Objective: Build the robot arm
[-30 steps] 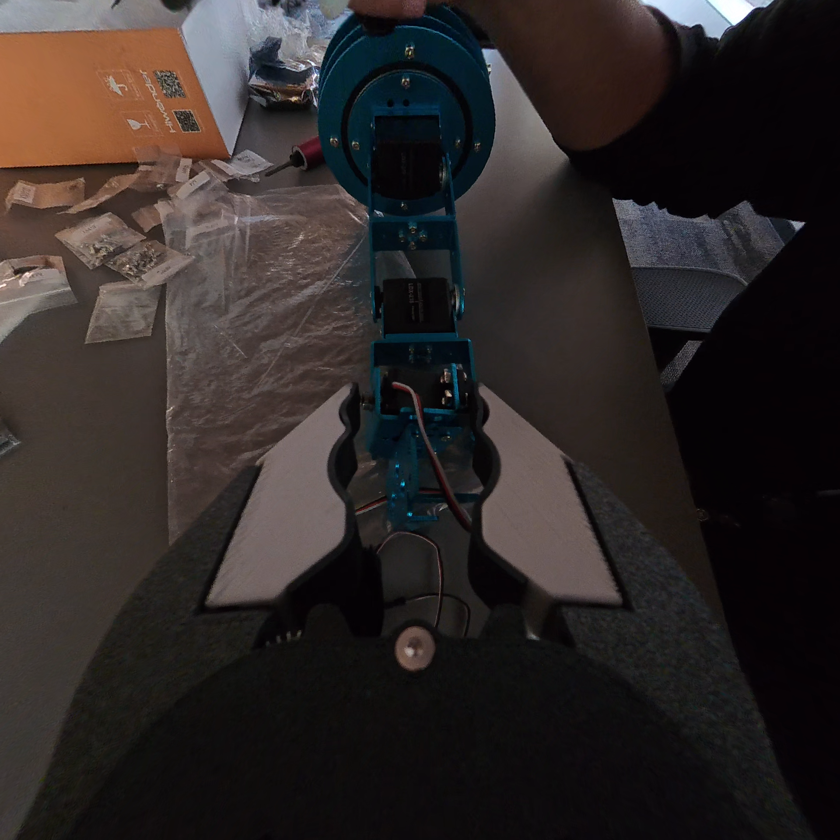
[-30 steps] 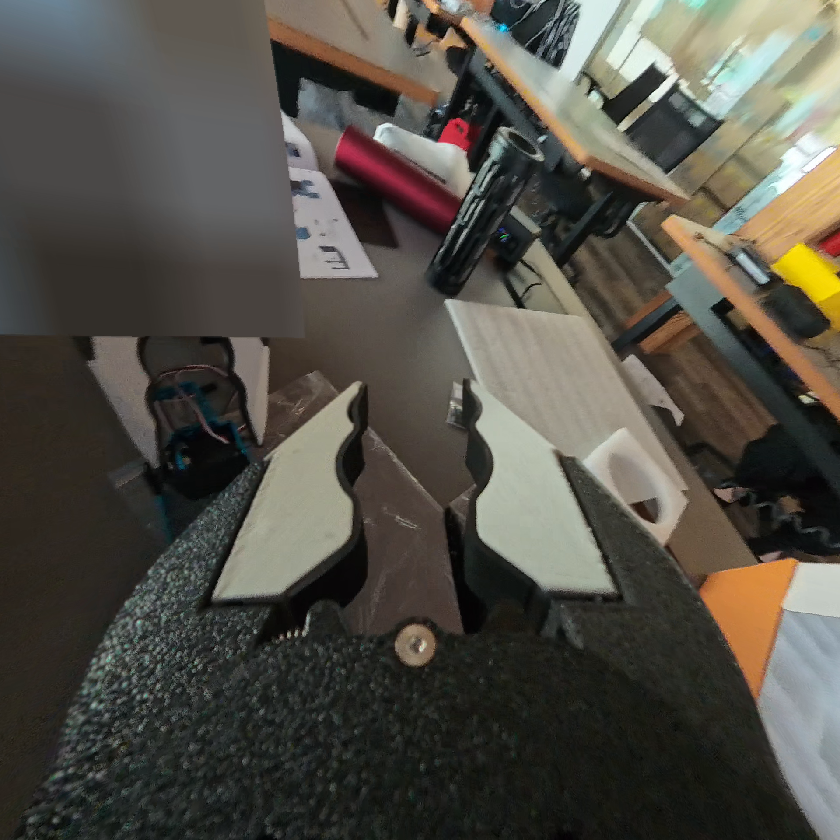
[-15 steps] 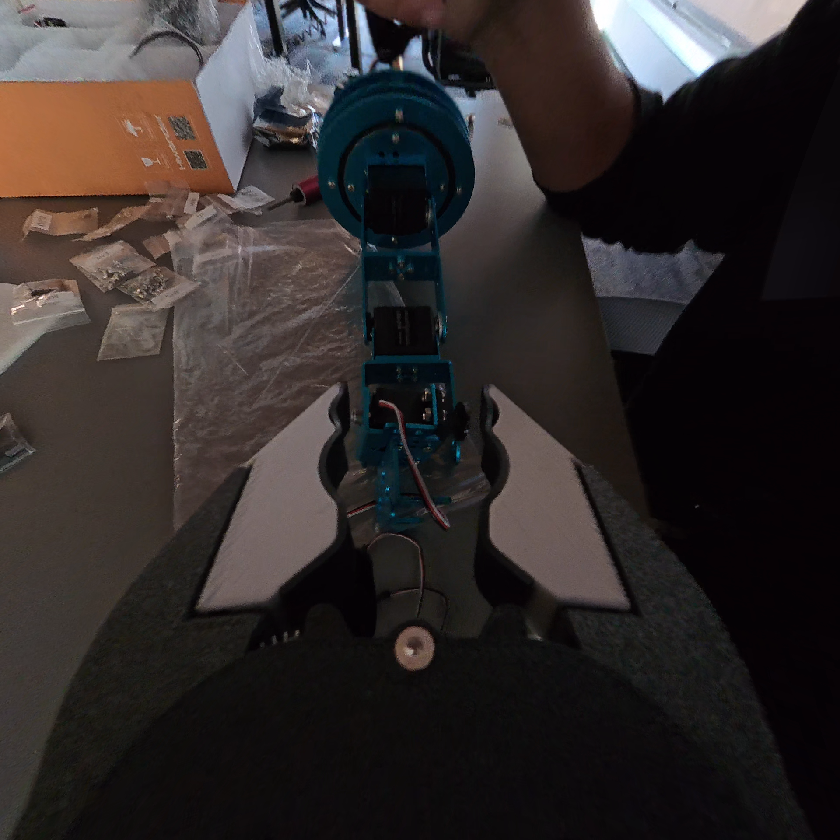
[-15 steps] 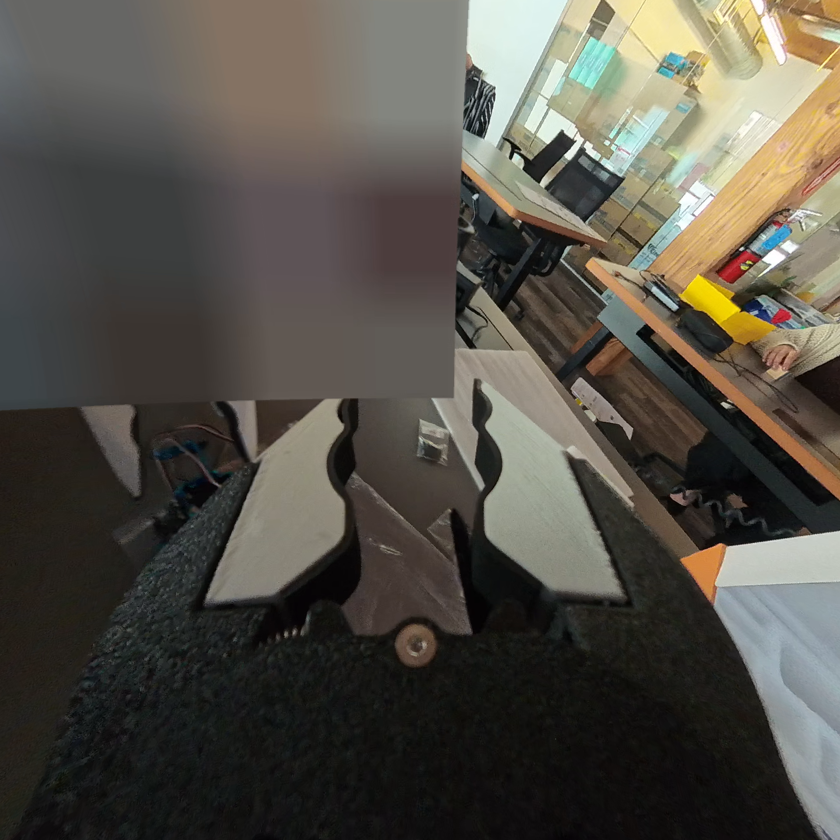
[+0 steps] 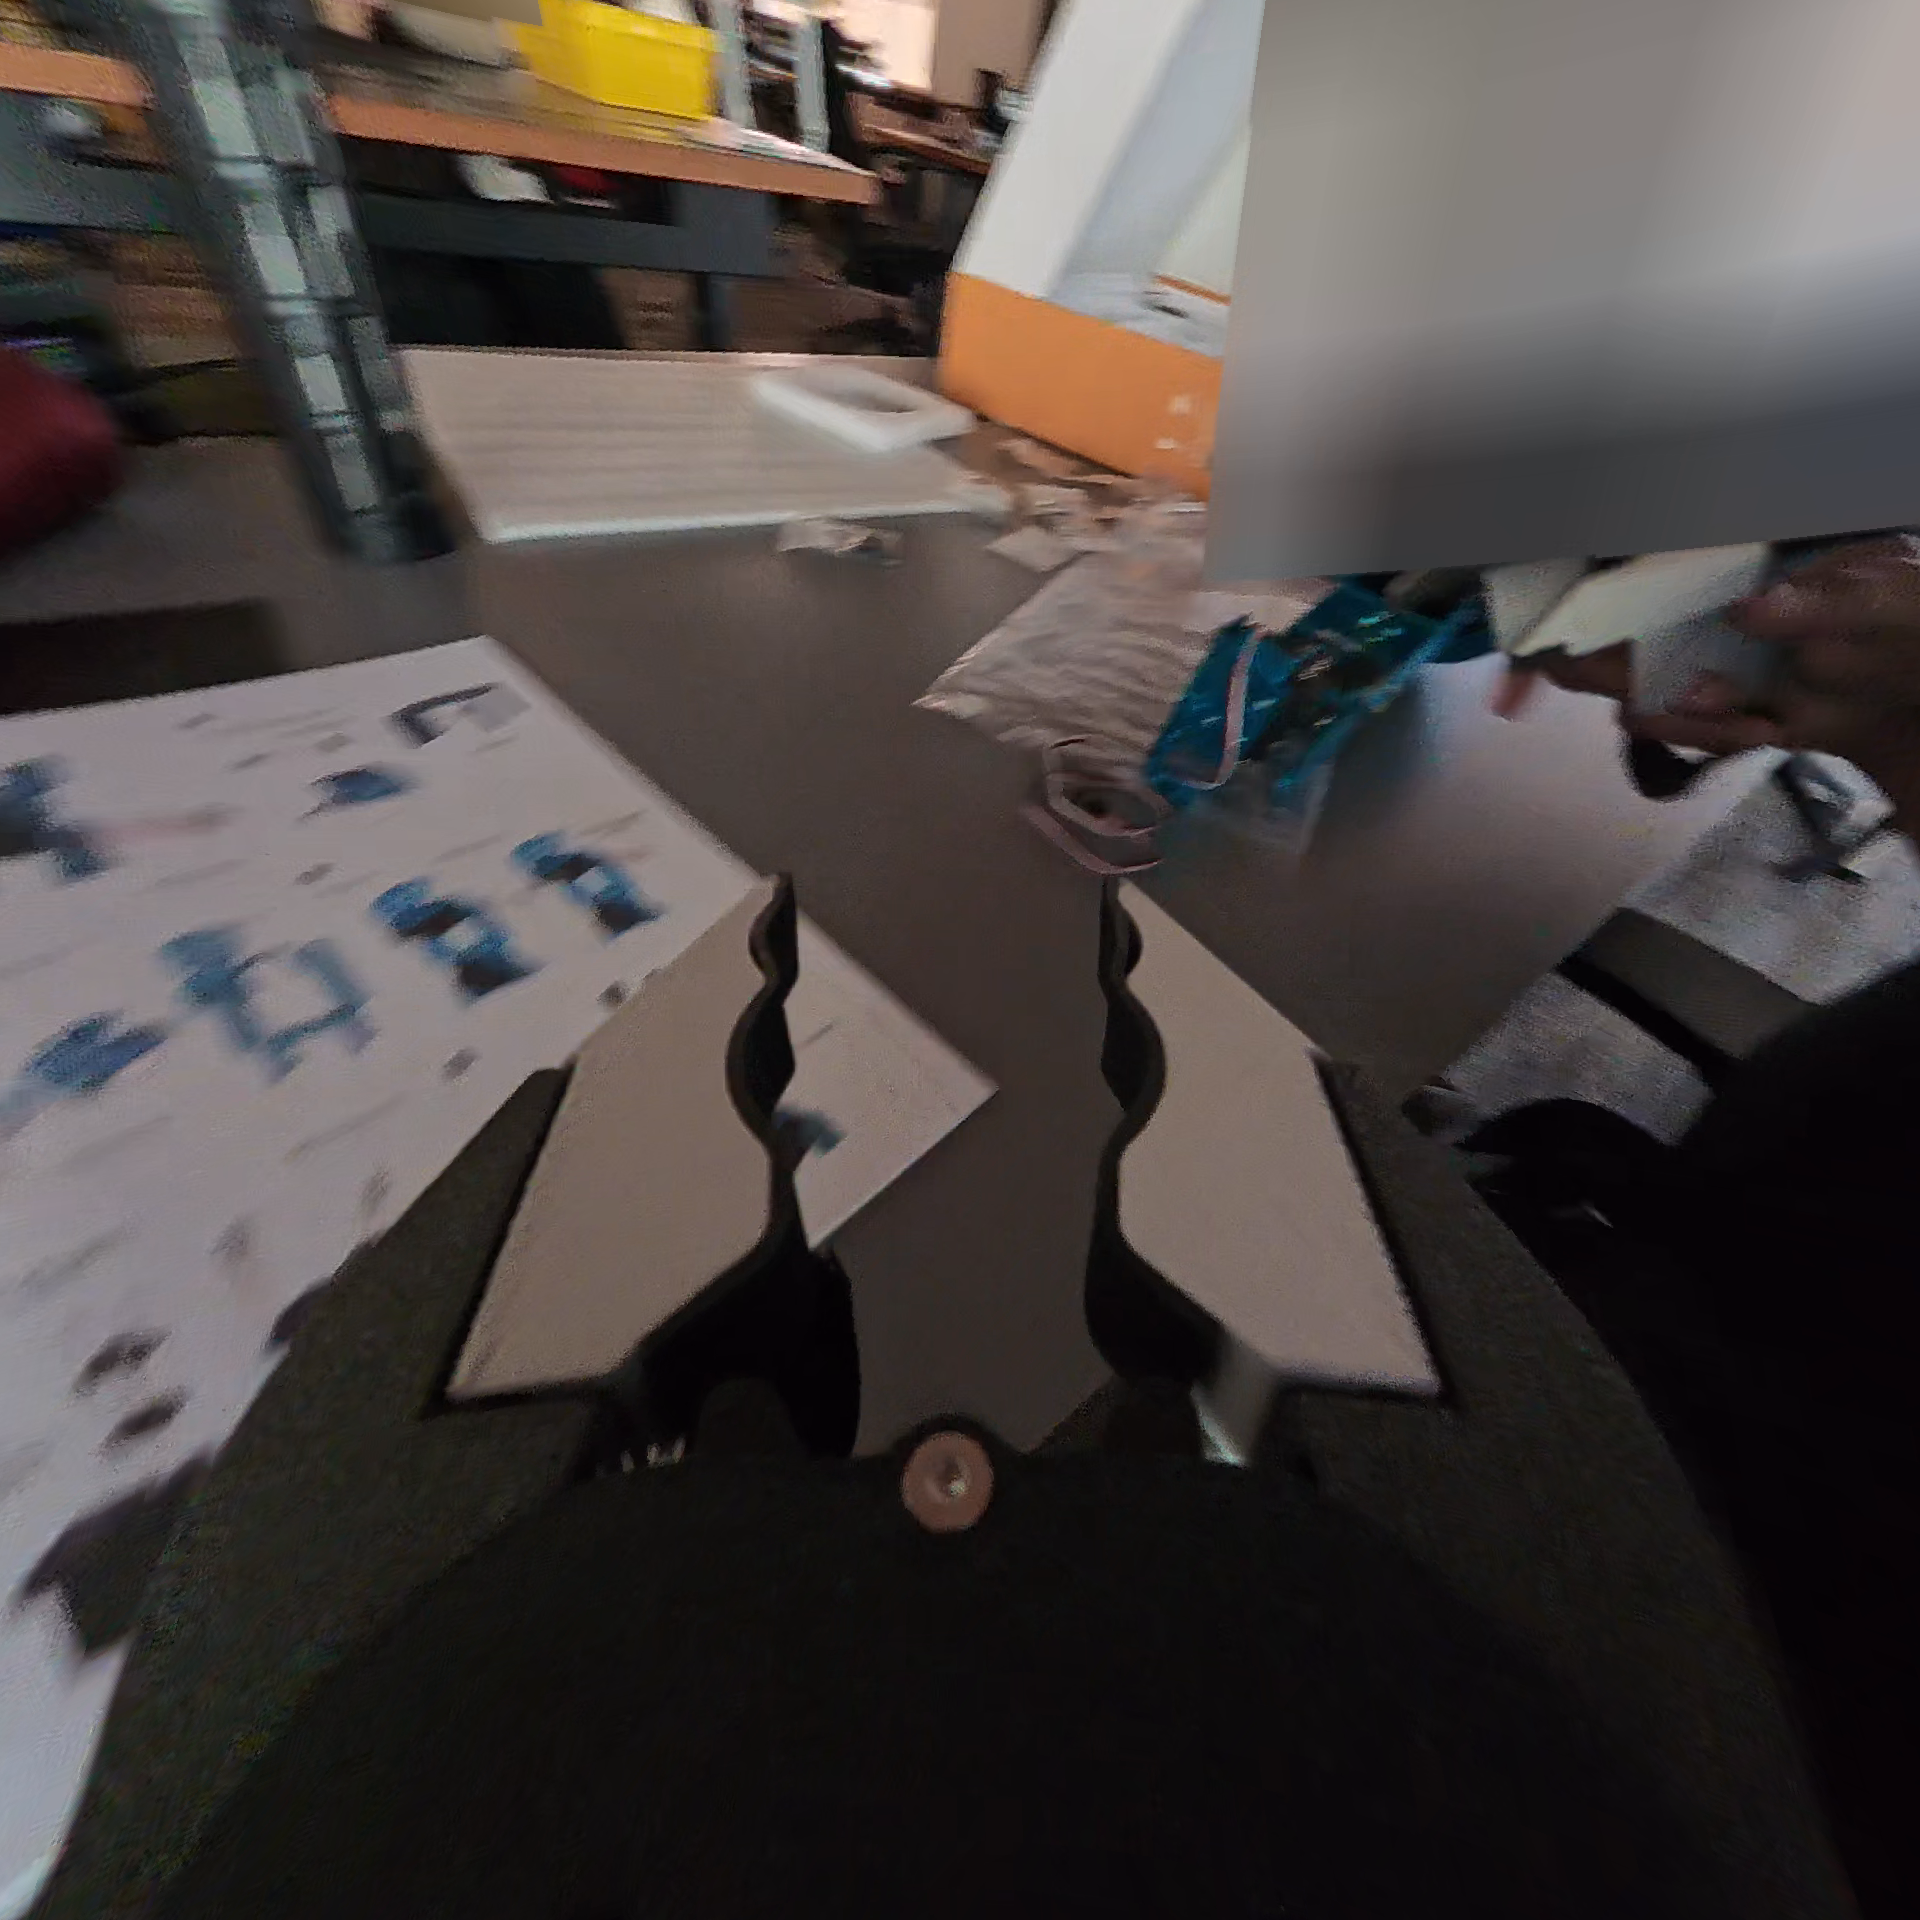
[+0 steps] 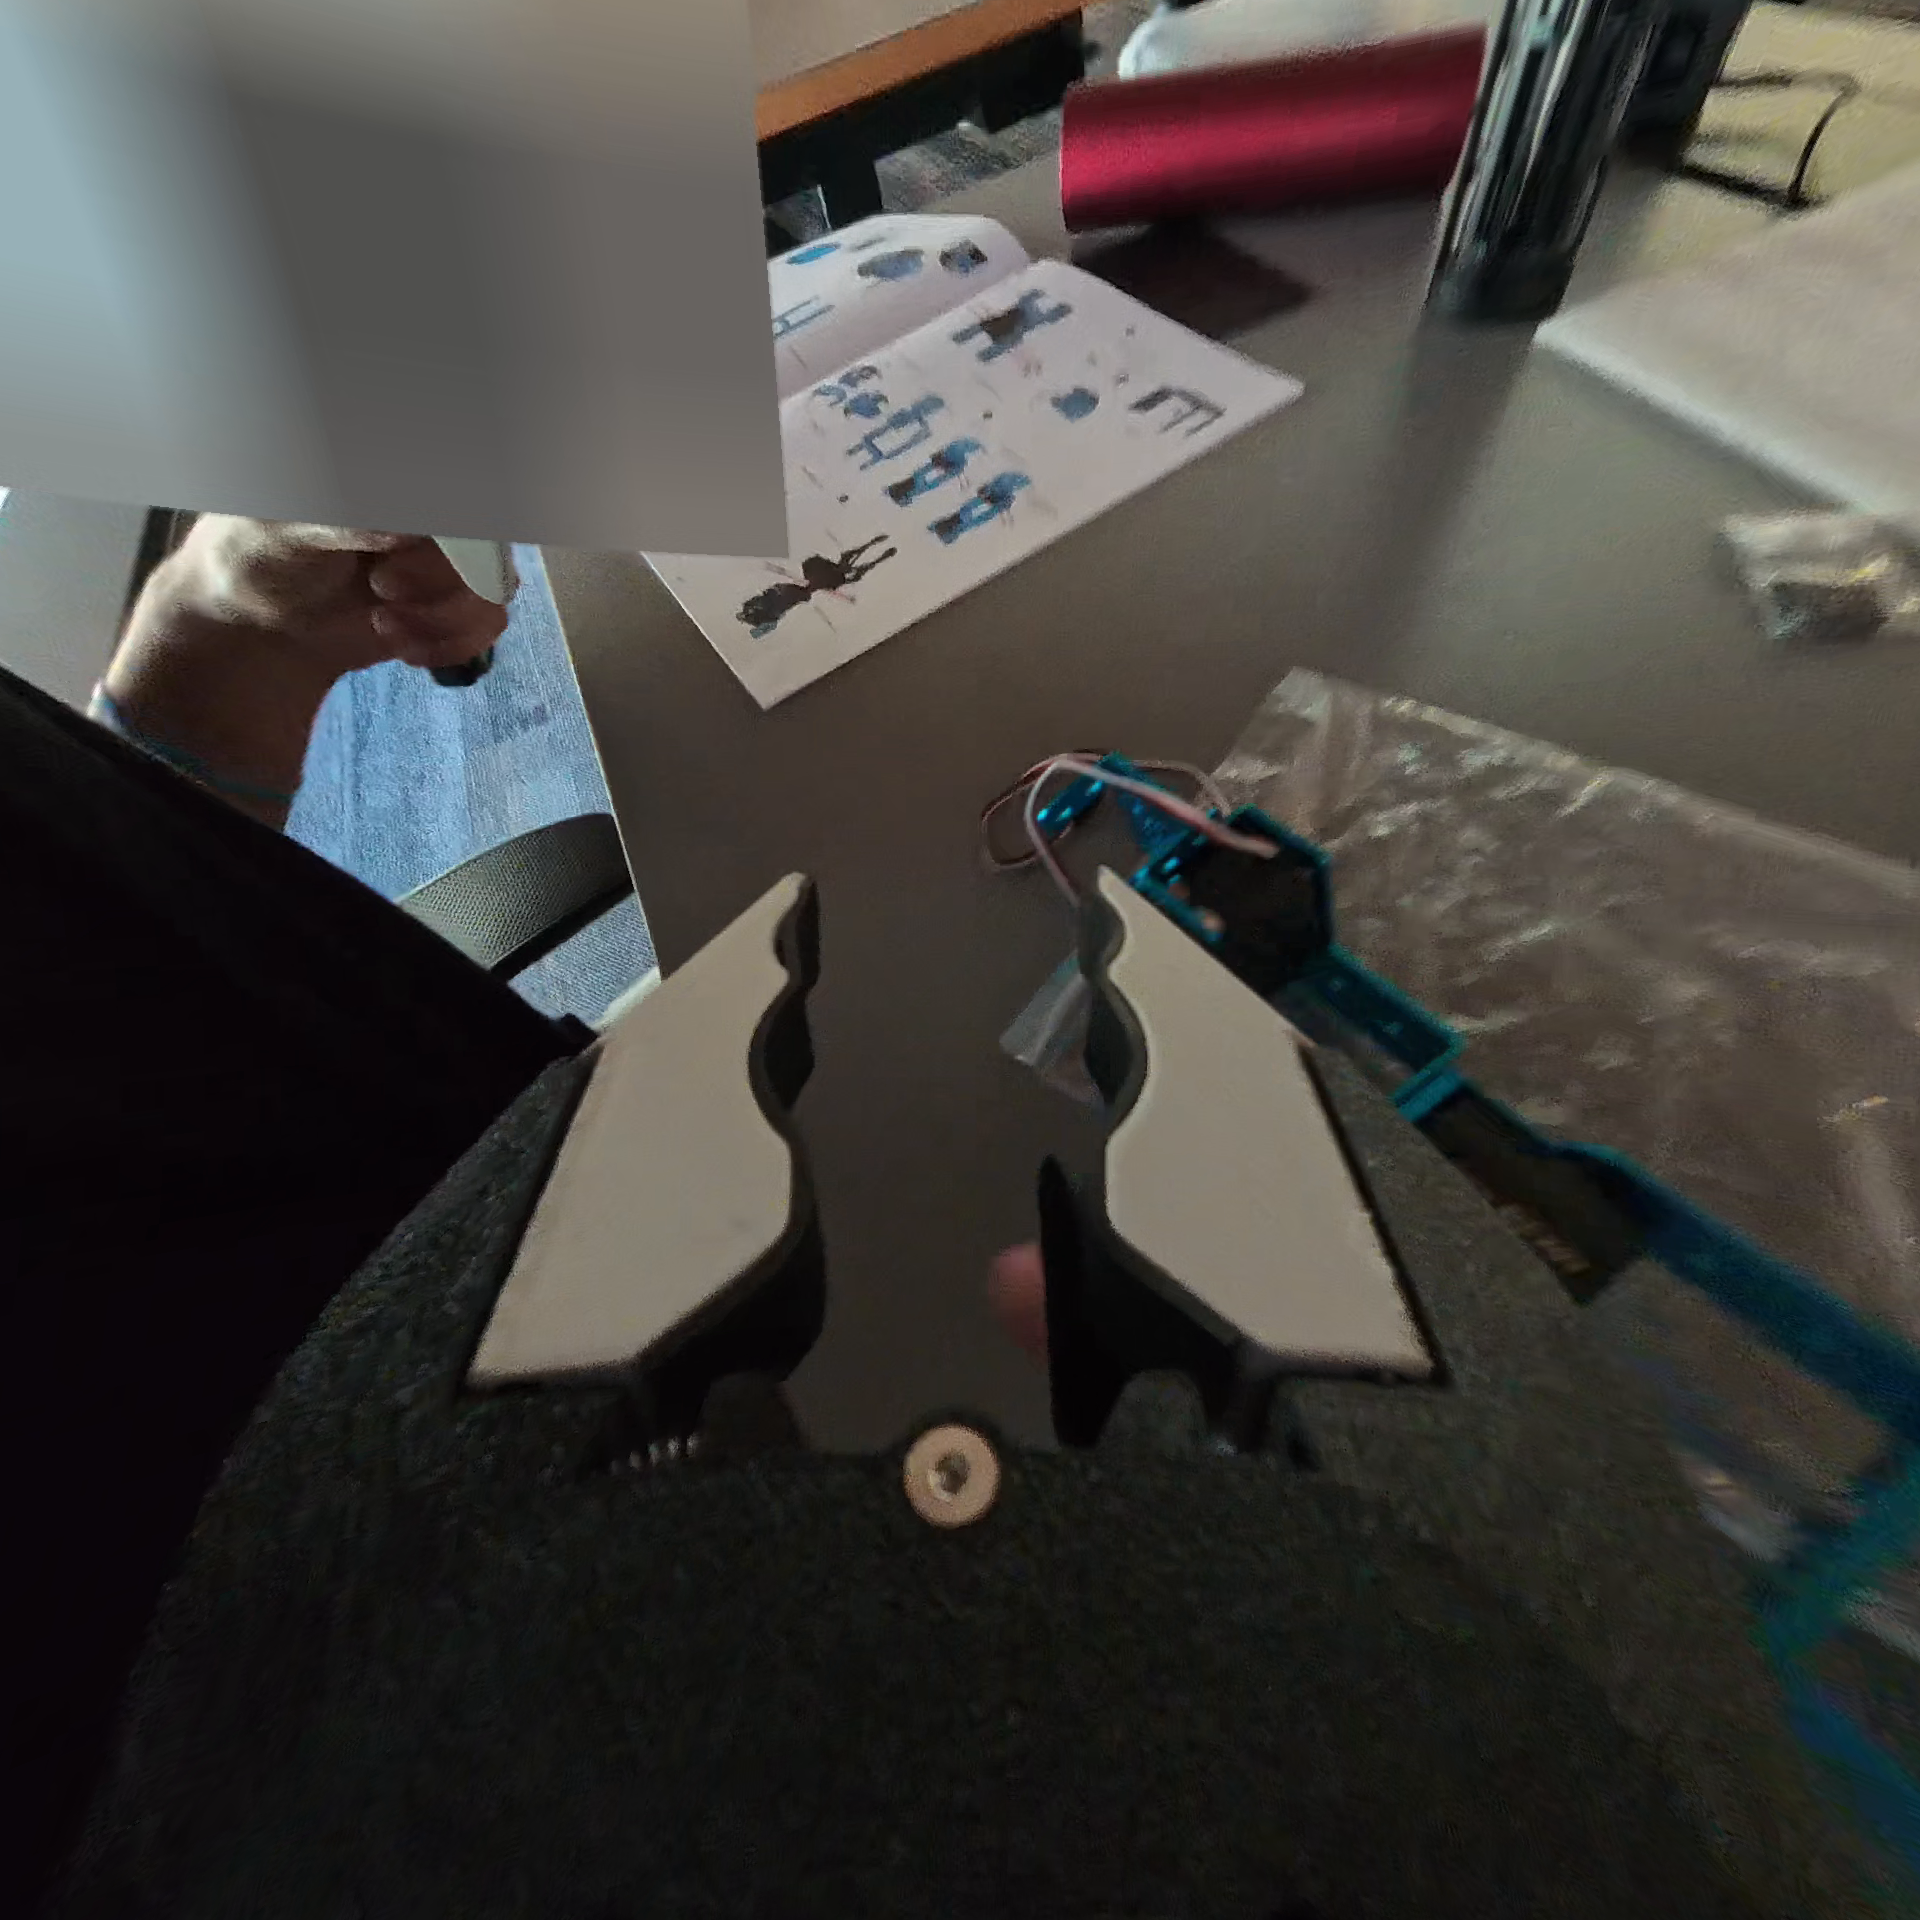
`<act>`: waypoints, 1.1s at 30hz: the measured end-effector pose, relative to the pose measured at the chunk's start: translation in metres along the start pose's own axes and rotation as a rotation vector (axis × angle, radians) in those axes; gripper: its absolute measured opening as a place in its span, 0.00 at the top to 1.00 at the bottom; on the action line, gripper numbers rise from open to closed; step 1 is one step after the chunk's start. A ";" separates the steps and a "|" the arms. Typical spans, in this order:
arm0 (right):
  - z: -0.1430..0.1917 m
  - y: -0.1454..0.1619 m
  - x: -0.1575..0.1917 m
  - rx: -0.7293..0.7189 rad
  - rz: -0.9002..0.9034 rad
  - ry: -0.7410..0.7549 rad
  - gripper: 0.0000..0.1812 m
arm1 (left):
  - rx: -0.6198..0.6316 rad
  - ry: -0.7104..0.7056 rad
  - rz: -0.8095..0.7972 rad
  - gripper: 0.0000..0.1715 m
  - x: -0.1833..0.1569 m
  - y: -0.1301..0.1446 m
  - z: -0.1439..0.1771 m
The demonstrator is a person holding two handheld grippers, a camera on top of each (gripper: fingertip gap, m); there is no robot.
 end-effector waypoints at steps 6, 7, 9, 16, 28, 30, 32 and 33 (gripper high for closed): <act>-0.030 0.033 0.018 0.029 -0.092 0.035 0.67 | -0.008 -0.189 -0.043 0.67 0.031 0.030 0.041; -0.035 0.040 0.018 0.043 -0.108 0.043 0.67 | -0.009 -0.196 -0.052 0.67 0.036 0.031 0.043; -0.043 0.051 0.016 0.063 -0.122 0.067 0.68 | 0.005 -0.193 -0.042 0.68 0.045 0.034 0.043; -0.039 0.052 0.018 -0.038 -0.046 0.081 0.78 | 0.028 -0.005 0.079 0.68 0.060 0.038 0.015; -0.030 0.045 0.012 -0.134 -0.141 -0.050 0.84 | -0.065 0.011 0.157 0.74 0.066 0.040 0.022; -0.034 0.043 0.010 -0.110 -0.171 -0.079 0.83 | -0.037 0.013 0.165 0.74 0.066 0.041 0.019; -0.039 0.043 0.010 -0.063 -0.183 -0.118 0.83 | -0.028 0.004 0.162 0.74 0.066 0.041 0.019; -0.041 0.044 0.011 -0.047 -0.184 -0.127 0.82 | -0.030 0.001 0.162 0.75 0.066 0.041 0.019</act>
Point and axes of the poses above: each gripper's, where its closed fingertips meet, z back along the fingers, y out of its underside, x = y × z across the jaws, the point moved 7 cm from there along z, back along the fingers, and after that the axes turned 12 degrees about -z, right-handed, at the moved point
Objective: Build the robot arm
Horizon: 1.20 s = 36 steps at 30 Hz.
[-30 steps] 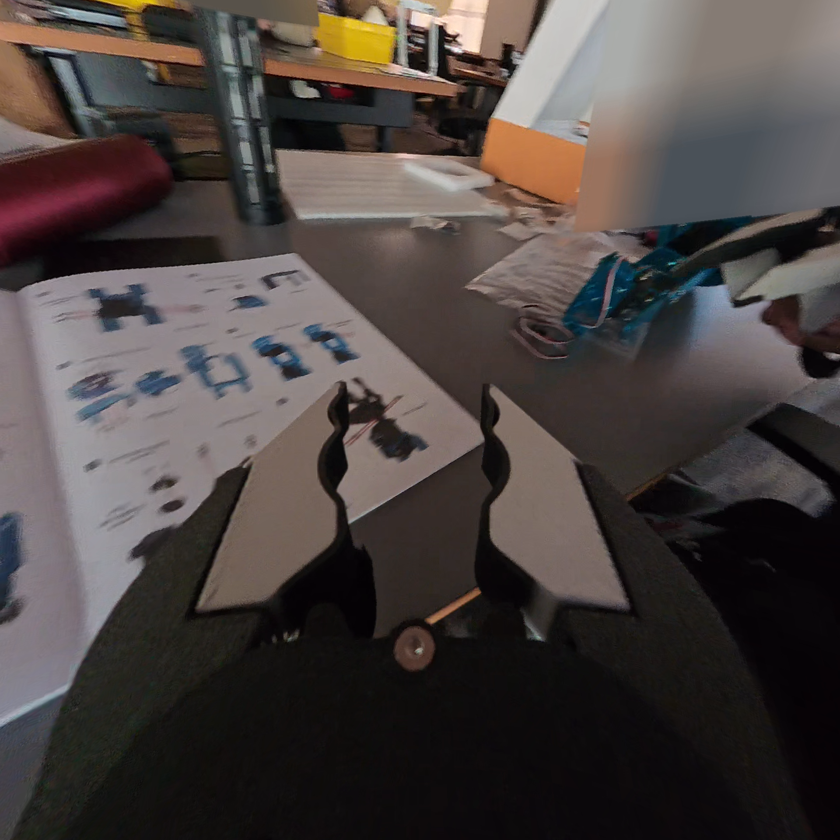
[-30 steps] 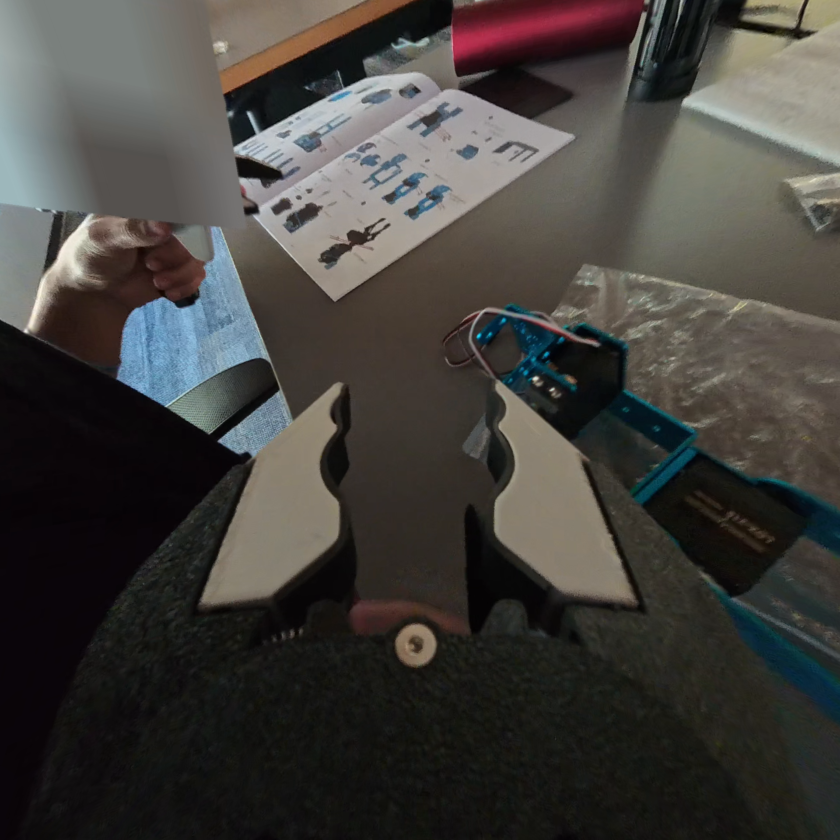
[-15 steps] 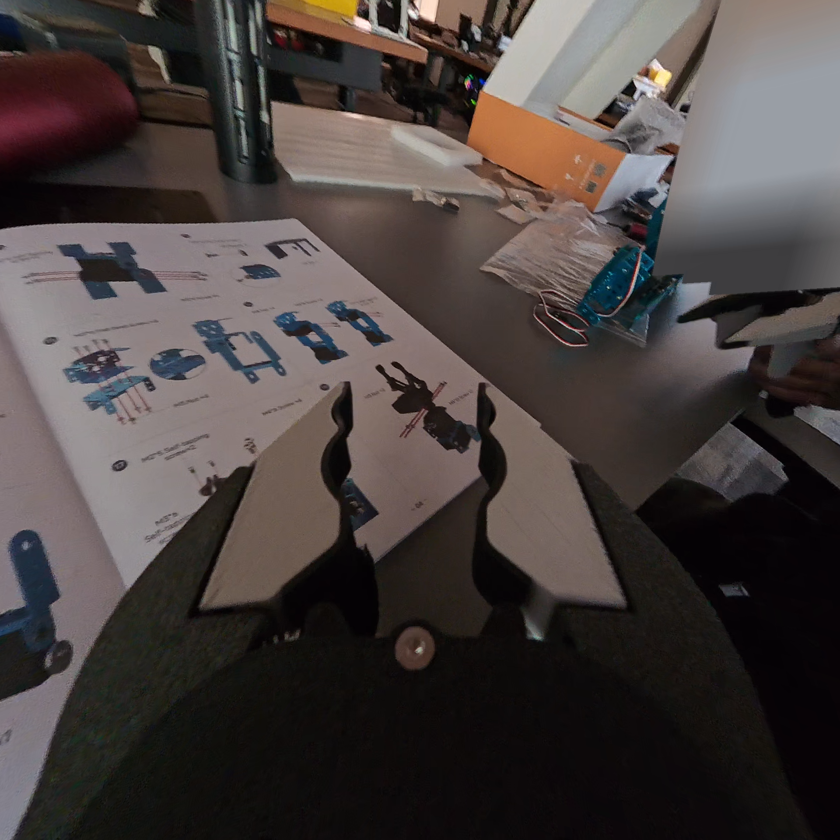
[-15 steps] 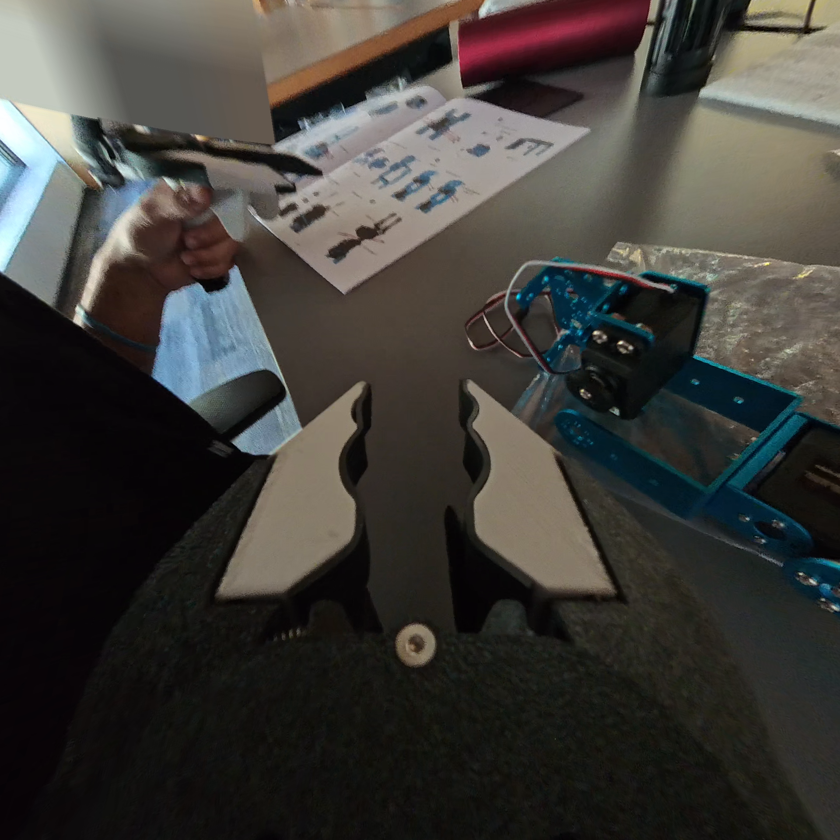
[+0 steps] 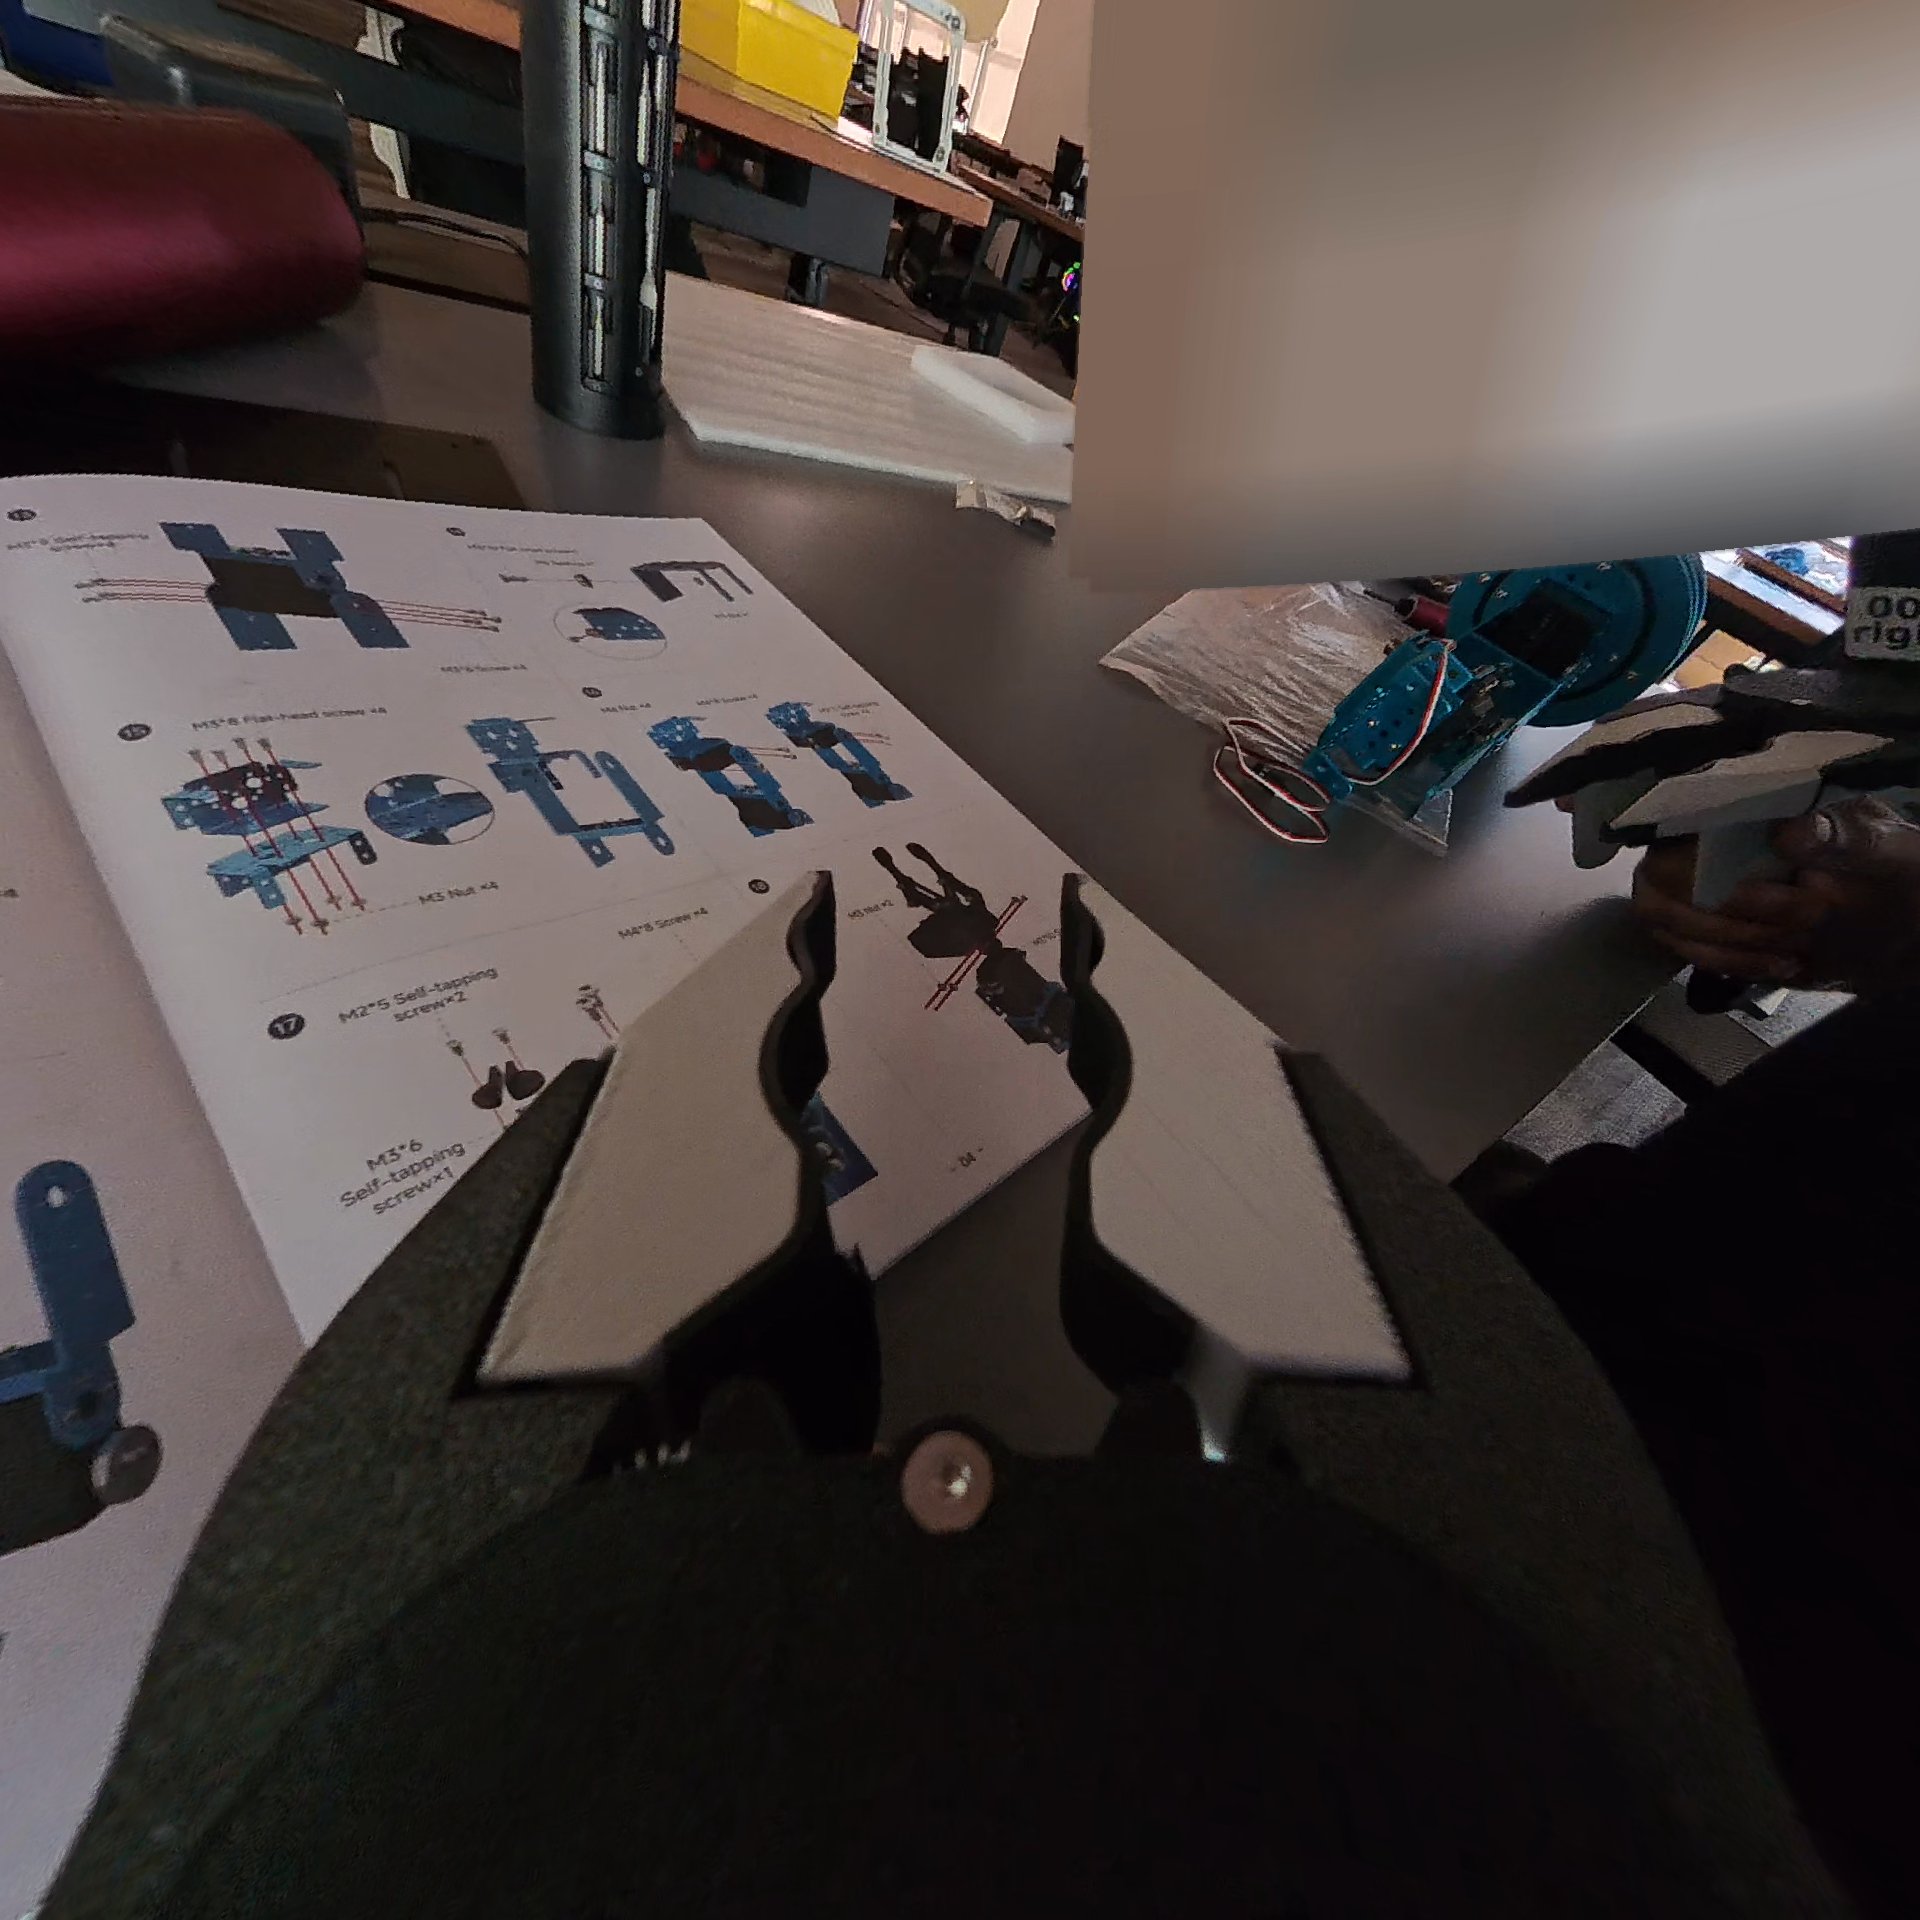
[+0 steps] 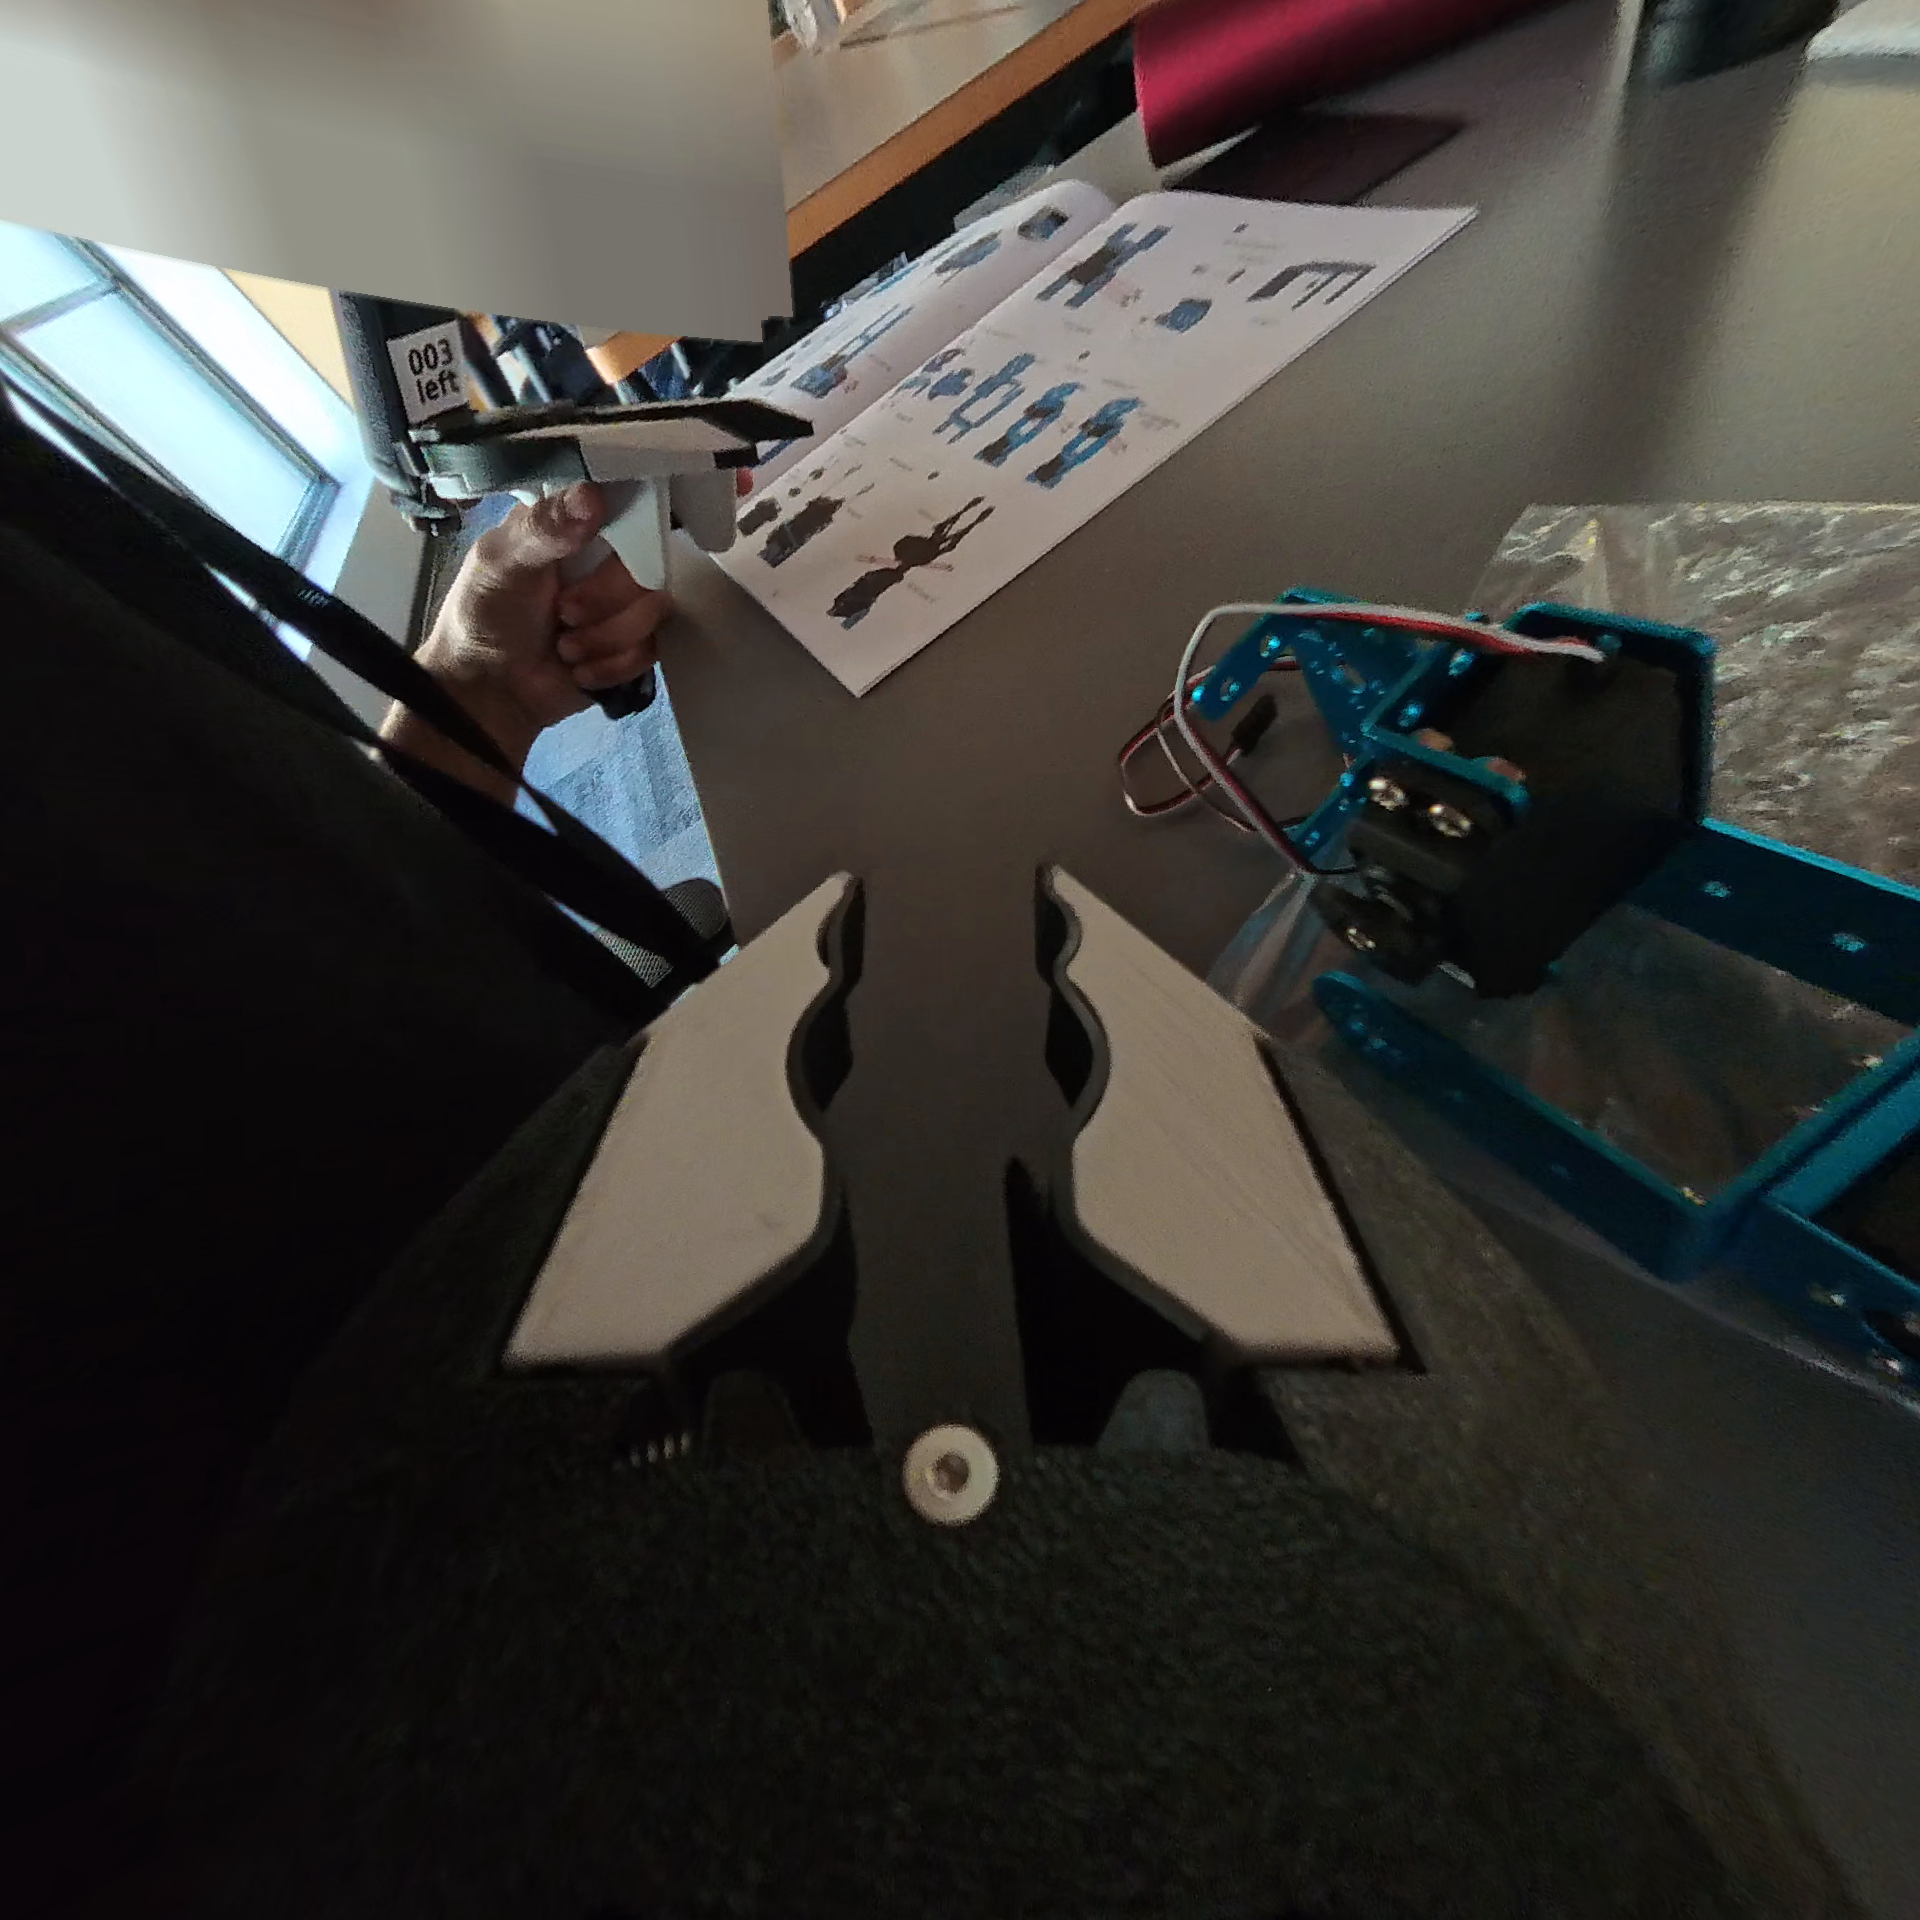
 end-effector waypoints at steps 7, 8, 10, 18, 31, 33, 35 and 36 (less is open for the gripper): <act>-0.004 0.002 0.004 0.060 0.011 -0.066 0.82 | 0.013 -0.018 0.005 0.77 0.001 0.001 -0.001; -0.004 0.003 0.005 0.062 0.016 -0.071 0.82 | 0.011 -0.019 0.003 0.77 0.001 0.001 -0.001; -0.005 0.003 0.006 0.069 0.019 -0.079 0.81 | 0.010 -0.018 -0.001 0.77 0.000 0.001 -0.001; -0.005 0.006 0.009 0.067 0.077 -0.030 0.81 | 0.030 -0.143 -0.052 0.77 -0.001 0.003 -0.001; 0.042 0.017 0.004 0.058 0.126 -0.114 0.80 | 0.027 -0.350 -0.088 0.77 0.002 0.003 0.001; 0.050 0.022 -0.001 0.109 0.087 -0.138 0.79 | 0.032 -0.369 -0.098 0.77 0.002 0.003 0.001; 0.058 0.018 0.001 0.034 0.095 -0.177 0.78 | 0.041 -0.393 -0.107 0.77 0.002 0.003 0.001; 0.061 0.017 0.002 0.011 0.106 -0.187 0.79 | 0.041 -0.409 -0.114 0.77 0.001 0.003 0.001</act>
Point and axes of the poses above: each gripper's, where its closed fingertips meet, z back along the fingers, y out of its underside, x = y × z across the jaws, the point moved 7 cm from there along z, back along the fingers, and after that the axes turned 12 degrees about -z, right-handed, at the moved point
